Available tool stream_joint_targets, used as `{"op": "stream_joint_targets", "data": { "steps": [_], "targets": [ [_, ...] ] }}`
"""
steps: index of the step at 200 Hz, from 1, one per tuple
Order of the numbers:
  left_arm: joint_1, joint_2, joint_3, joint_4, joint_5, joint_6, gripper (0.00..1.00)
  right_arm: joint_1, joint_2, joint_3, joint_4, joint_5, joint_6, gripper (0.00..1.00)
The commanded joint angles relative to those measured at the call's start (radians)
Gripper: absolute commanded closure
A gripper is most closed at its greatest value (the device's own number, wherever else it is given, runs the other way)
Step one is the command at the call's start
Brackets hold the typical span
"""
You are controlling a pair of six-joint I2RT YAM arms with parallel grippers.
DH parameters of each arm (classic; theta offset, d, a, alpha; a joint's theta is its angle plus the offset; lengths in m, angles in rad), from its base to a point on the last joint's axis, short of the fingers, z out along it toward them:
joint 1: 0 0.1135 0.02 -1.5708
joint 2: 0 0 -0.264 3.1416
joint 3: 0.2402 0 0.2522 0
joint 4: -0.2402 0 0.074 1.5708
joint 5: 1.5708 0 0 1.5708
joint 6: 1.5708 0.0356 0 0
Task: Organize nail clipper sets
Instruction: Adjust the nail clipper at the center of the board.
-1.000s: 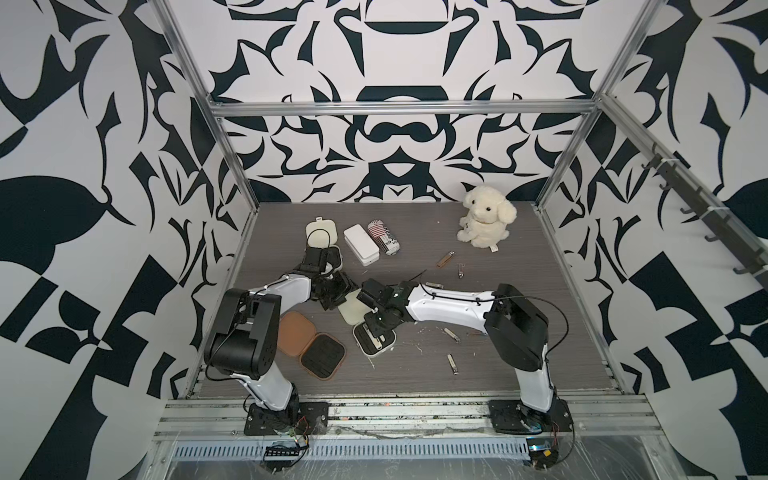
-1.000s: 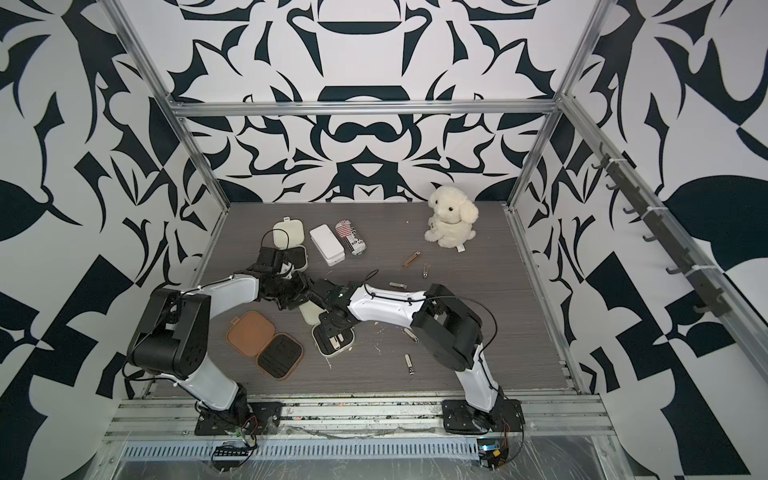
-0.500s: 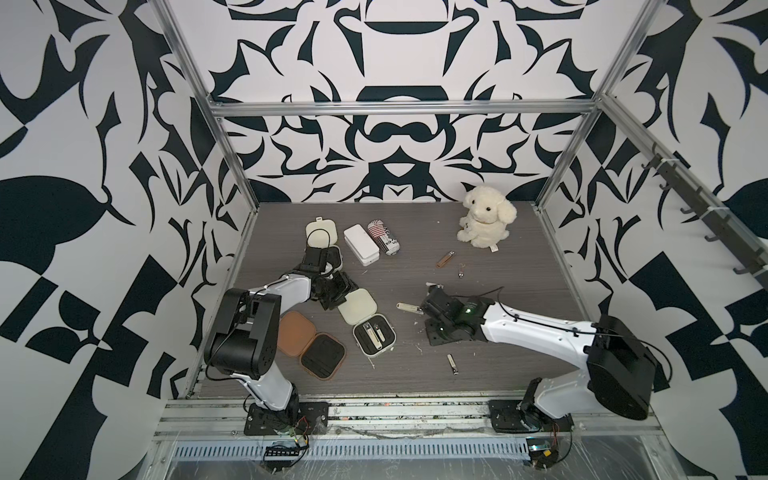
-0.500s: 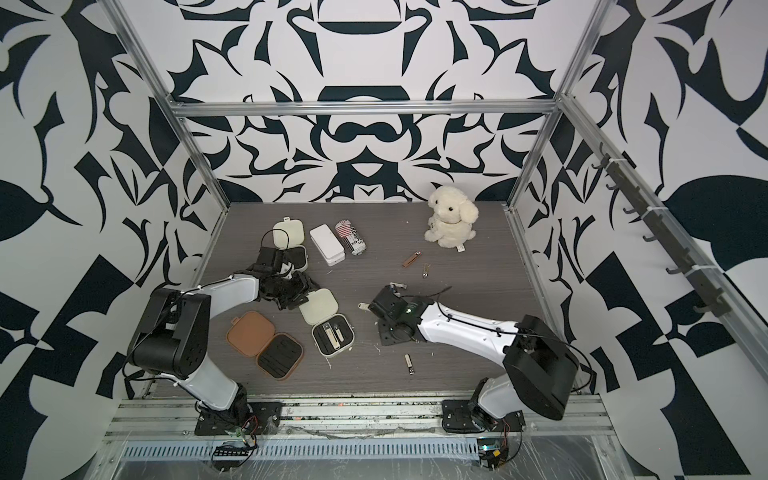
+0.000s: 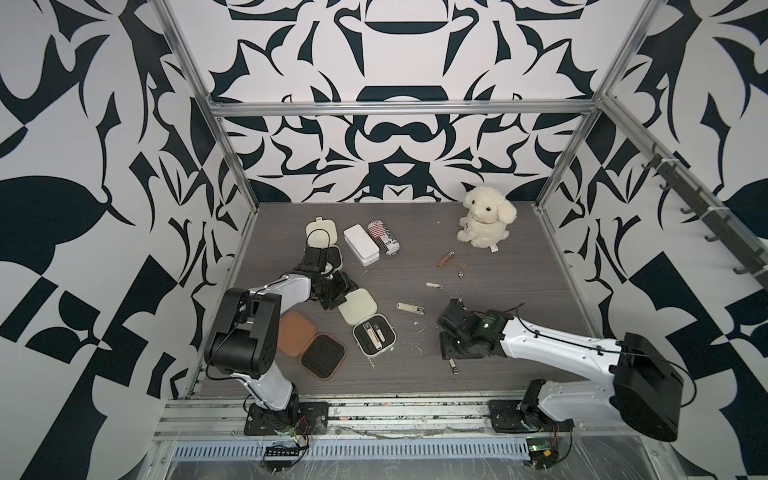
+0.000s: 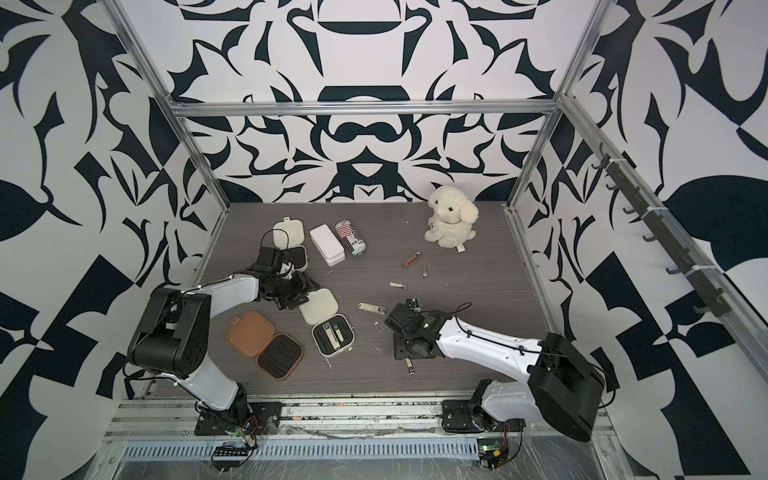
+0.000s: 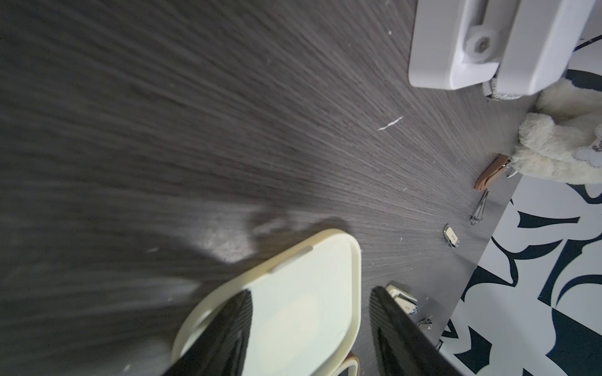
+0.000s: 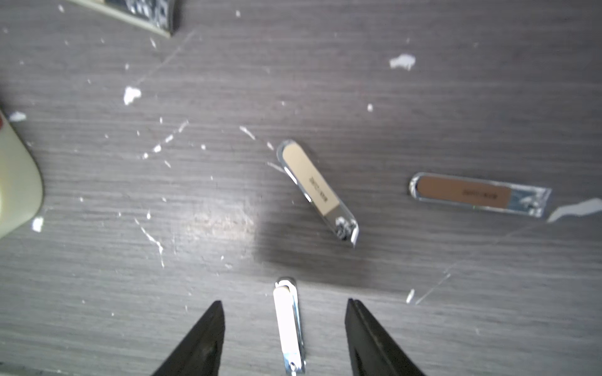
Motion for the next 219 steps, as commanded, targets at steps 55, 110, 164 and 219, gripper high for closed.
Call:
{"op": "stream_joint_targets", "data": {
  "steps": [55, 110, 164, 219],
  "targets": [
    [0.0, 0.039, -0.003, -0.015, -0.01, 0.011, 0.38, 0.088, 0.009, -0.047, -0.006, -0.014, 0.134, 0.34],
    [0.0, 0.039, -0.015, 0.001, -0.007, 0.005, 0.38, 0.134, 0.066, -0.056, 0.057, -0.046, 0.174, 0.34],
    [0.0, 0.033, -0.026, 0.005, -0.008, 0.005, 0.38, 0.168, 0.144, -0.016, 0.138, -0.076, 0.185, 0.33],
    [0.0, 0.025, -0.037, 0.008, -0.011, 0.005, 0.38, 0.168, 0.237, 0.051, 0.252, -0.122, 0.175, 0.33]
  ]
}}
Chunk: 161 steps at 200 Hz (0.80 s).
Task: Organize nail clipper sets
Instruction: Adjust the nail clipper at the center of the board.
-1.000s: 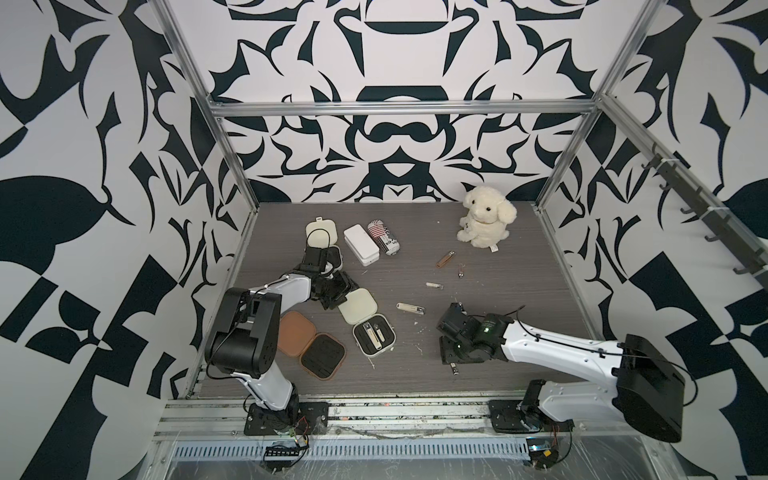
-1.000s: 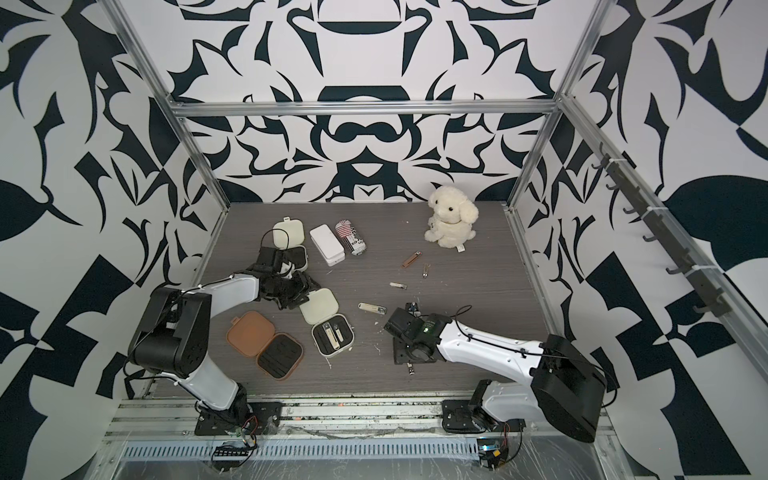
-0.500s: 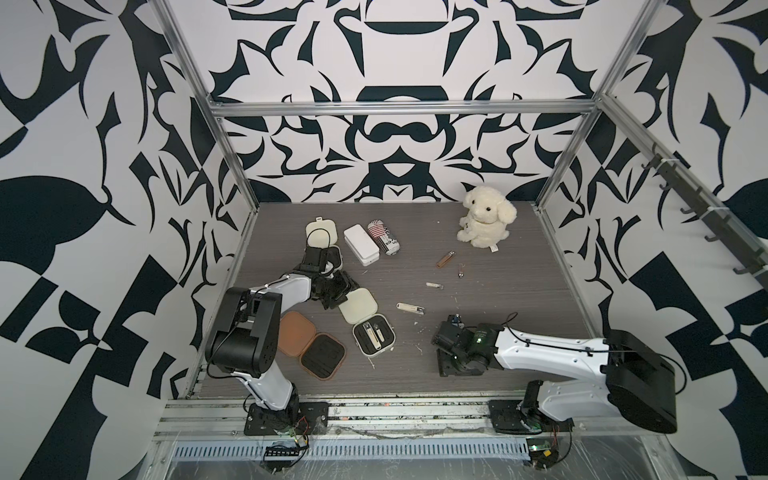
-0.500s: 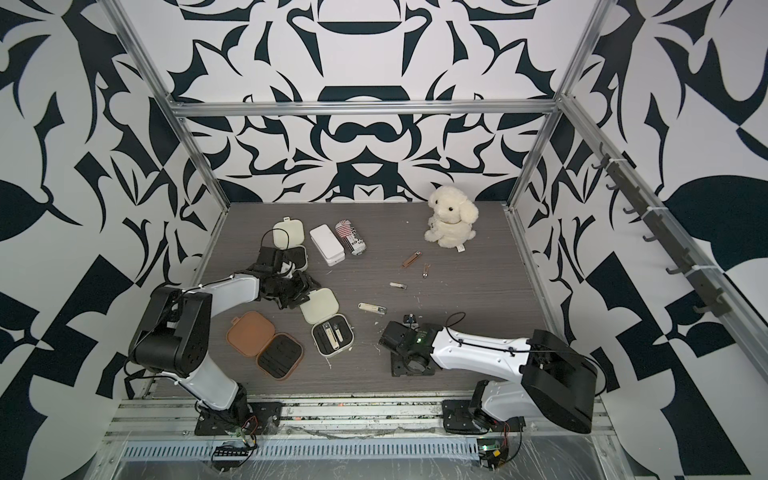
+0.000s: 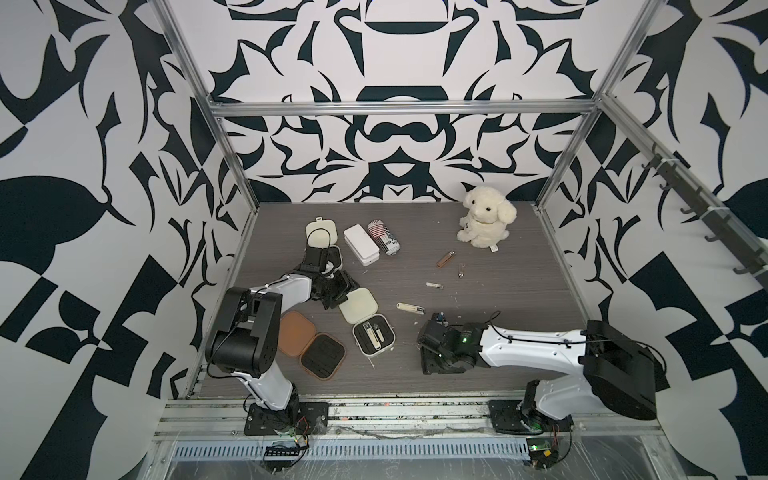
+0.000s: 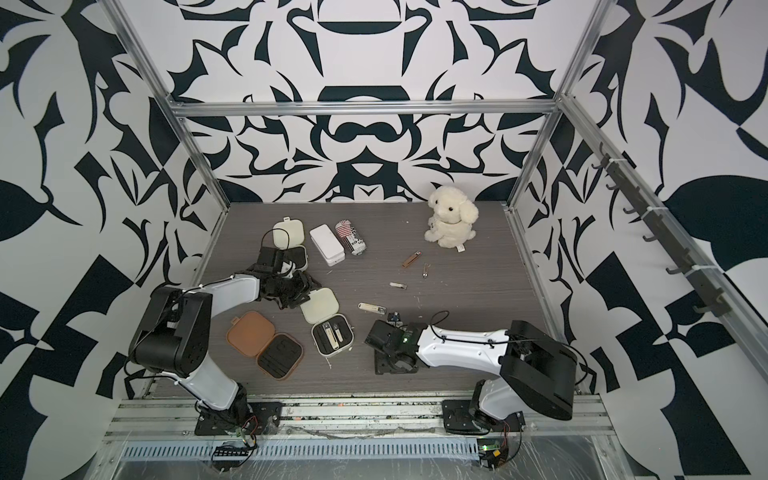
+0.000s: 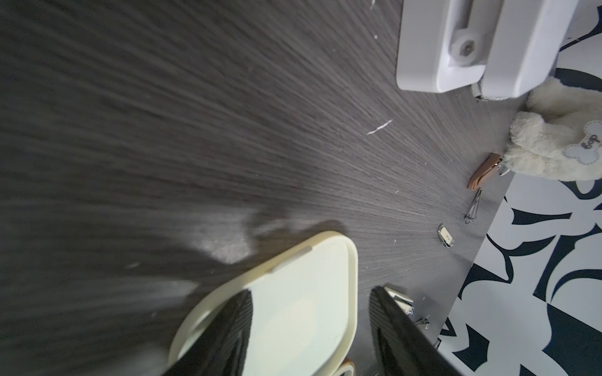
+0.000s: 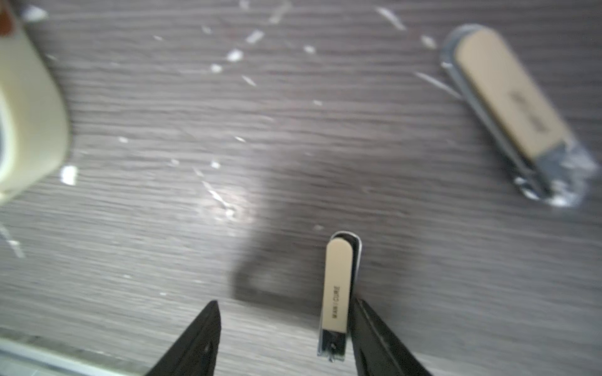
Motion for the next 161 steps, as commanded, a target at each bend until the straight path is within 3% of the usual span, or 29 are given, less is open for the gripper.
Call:
{"op": "stream_joint_targets", "data": {
  "steps": [1, 45, 122, 161],
  "targets": [
    [0.0, 0.019, -0.033, -0.024, -0.021, 0.005, 0.38, 0.004, 0.059, 0.021, 0.076, -0.054, 0.01, 0.33],
    [0.0, 0.017, -0.037, -0.022, -0.019, 0.004, 0.38, 0.004, 0.134, 0.076, 0.088, -0.075, -0.02, 0.33],
    [0.0, 0.017, -0.038, -0.013, -0.016, -0.001, 0.38, 0.028, 0.076, 0.075, -0.051, -0.043, -0.035, 0.33],
    [0.0, 0.019, -0.048, -0.004, -0.016, -0.008, 0.38, 0.052, 0.097, 0.086, -0.018, -0.062, -0.023, 0.33]
  ]
}}
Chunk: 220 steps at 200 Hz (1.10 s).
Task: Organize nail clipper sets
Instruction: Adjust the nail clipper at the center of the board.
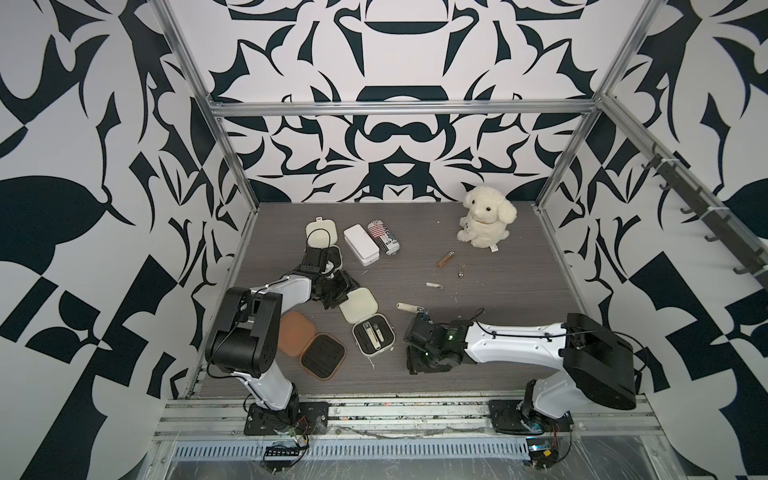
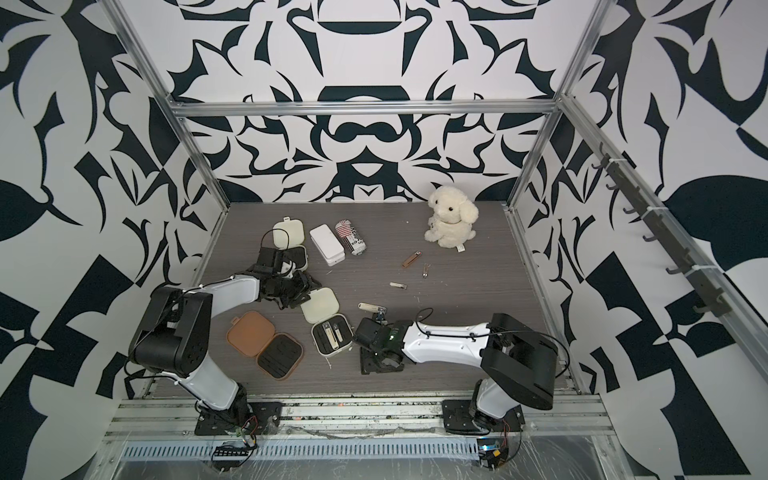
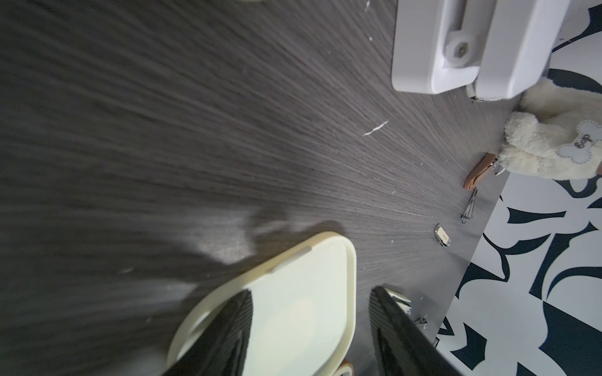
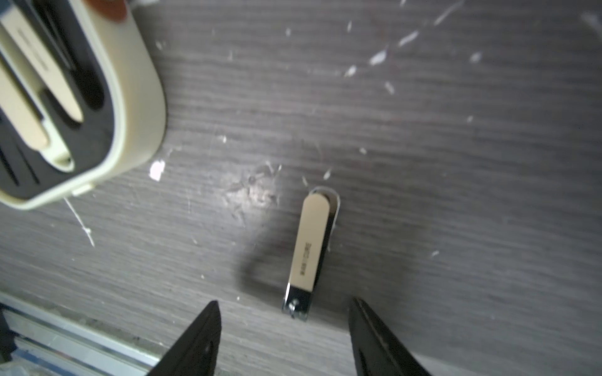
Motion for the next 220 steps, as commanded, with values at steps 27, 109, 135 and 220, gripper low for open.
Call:
{"op": "stream_joint_targets", "data": {
  "steps": [27, 109, 135, 220],
  "targets": [
    [0.0, 0.014, -0.039, -0.028, -0.02, -0.001, 0.38, 0.013, 0.046, 0.017, 0.028, -0.039, 0.008, 0.33],
    [0.0, 0.014, -0.043, -0.032, -0.022, 0.002, 0.38, 0.007, 0.144, 0.124, 0.131, -0.083, -0.023, 0.33],
    [0.0, 0.011, -0.041, -0.032, -0.022, 0.002, 0.38, -0.01, 0.126, 0.163, 0.071, -0.064, -0.081, 0.34],
    [0.0, 0.015, -0.033, -0.038, -0.022, 0.002, 0.38, -0.184, 0.046, 0.178, 0.016, -0.091, -0.319, 0.34]
  ]
}}
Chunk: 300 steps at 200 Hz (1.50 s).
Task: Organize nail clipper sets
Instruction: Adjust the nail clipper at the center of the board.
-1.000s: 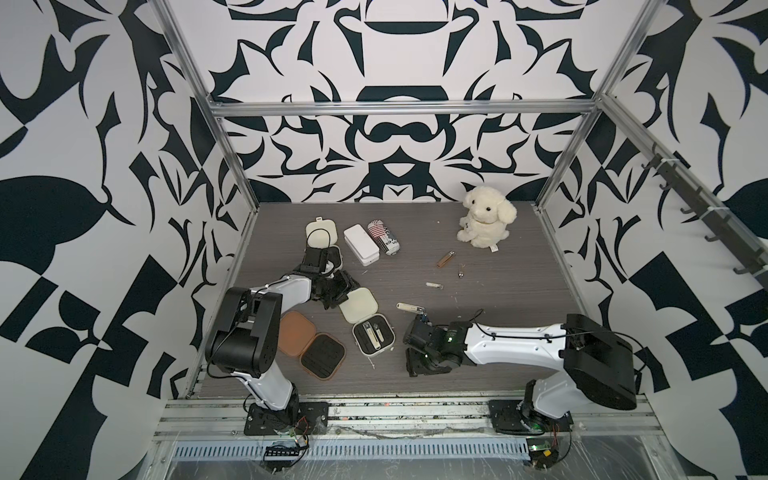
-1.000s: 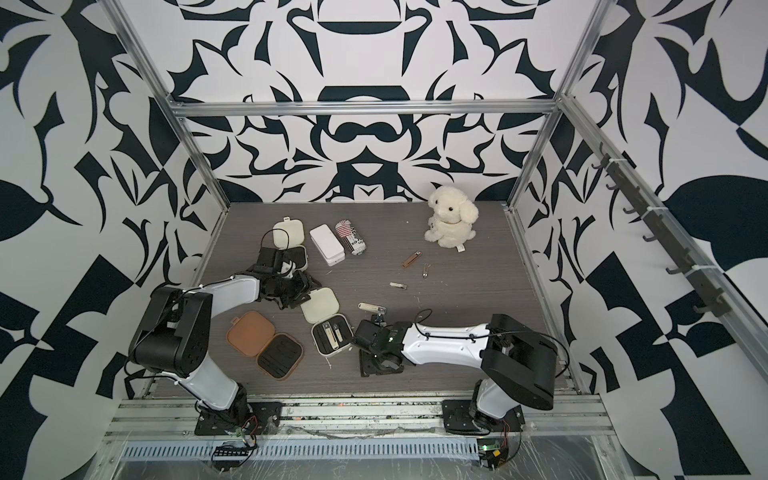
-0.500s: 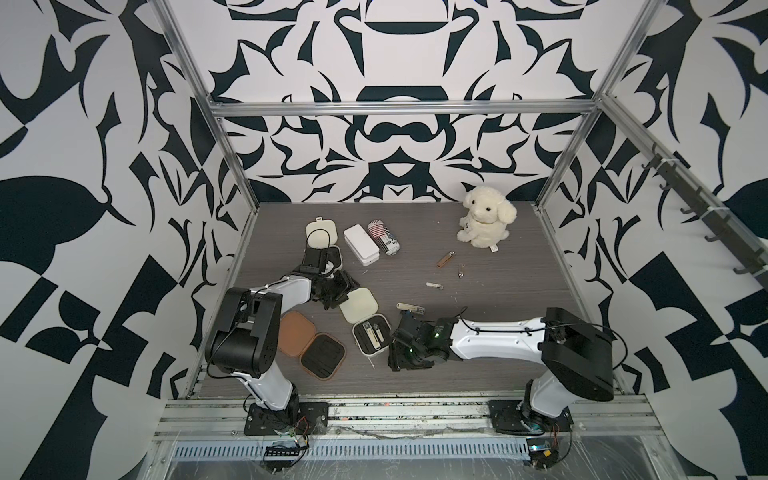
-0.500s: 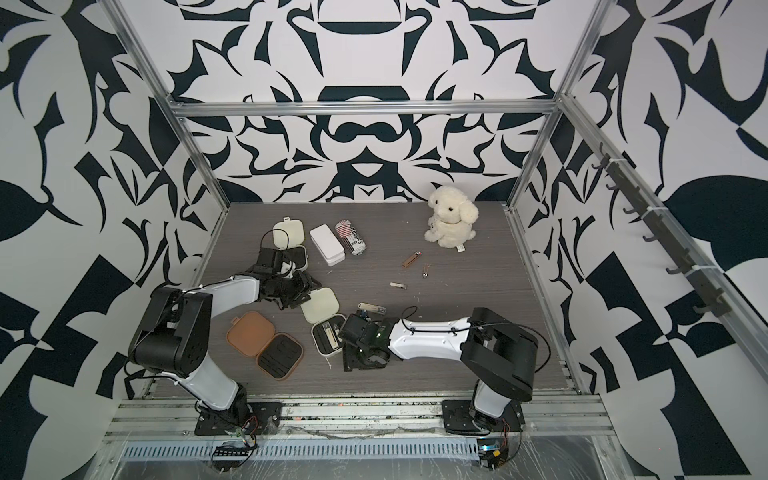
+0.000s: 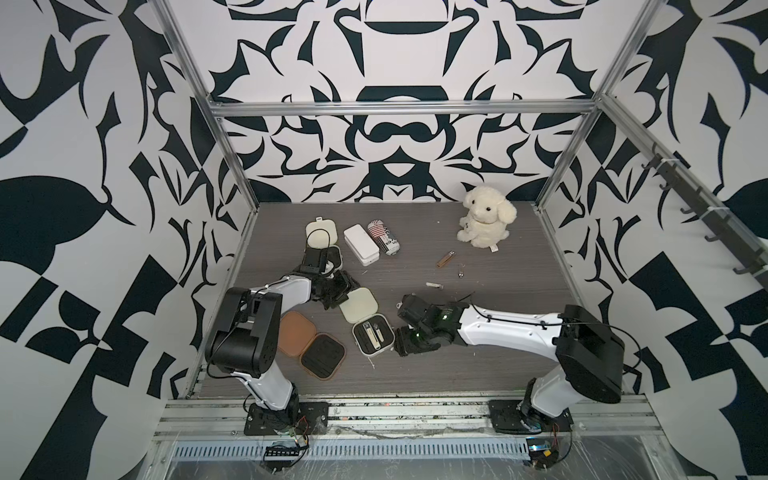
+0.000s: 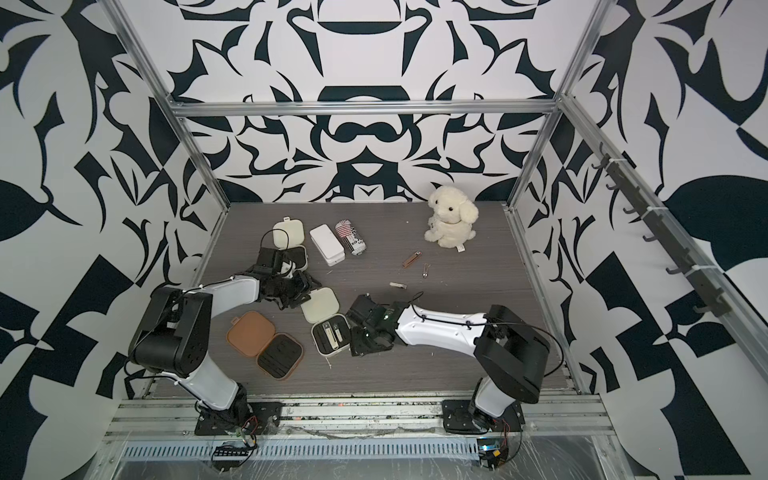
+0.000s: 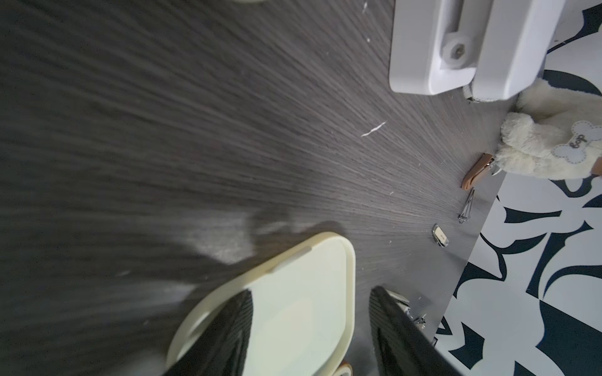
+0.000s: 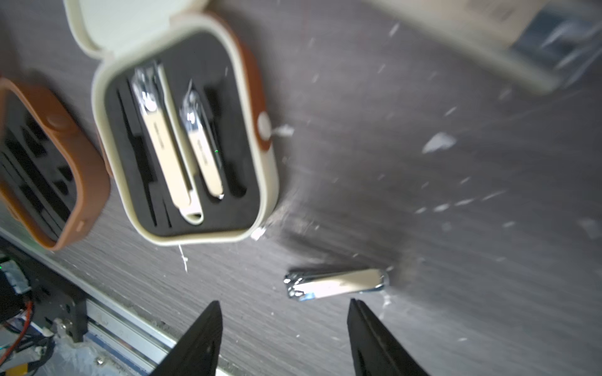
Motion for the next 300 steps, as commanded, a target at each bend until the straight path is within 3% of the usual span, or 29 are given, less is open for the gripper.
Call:
{"op": "stream_joint_targets", "data": {
  "steps": [1, 92, 156, 271, 300],
  "targets": [
    [0.0, 0.016, -0.026, -0.052, -0.026, 0.005, 0.38, -0.046, -0.004, 0.024, 0.002, -0.031, -0.094, 0.34],
    [0.0, 0.018, -0.014, -0.07, -0.029, 0.008, 0.38, -0.081, 0.103, 0.035, 0.093, -0.131, -0.115, 0.33],
    [0.0, 0.015, -0.013, -0.07, -0.032, 0.008, 0.38, -0.075, 0.047, -0.041, 0.087, -0.135, -0.073, 0.33],
    [0.0, 0.021, -0.019, -0.058, -0.028, 0.006, 0.38, 0.073, 0.0, -0.092, 0.083, -0.138, 0.027, 0.35],
    [0.0, 0.02, -0.024, -0.054, -0.029, 0.006, 0.38, 0.081, 0.026, -0.01, -0.042, -0.052, -0.023, 0.39]
  ]
}}
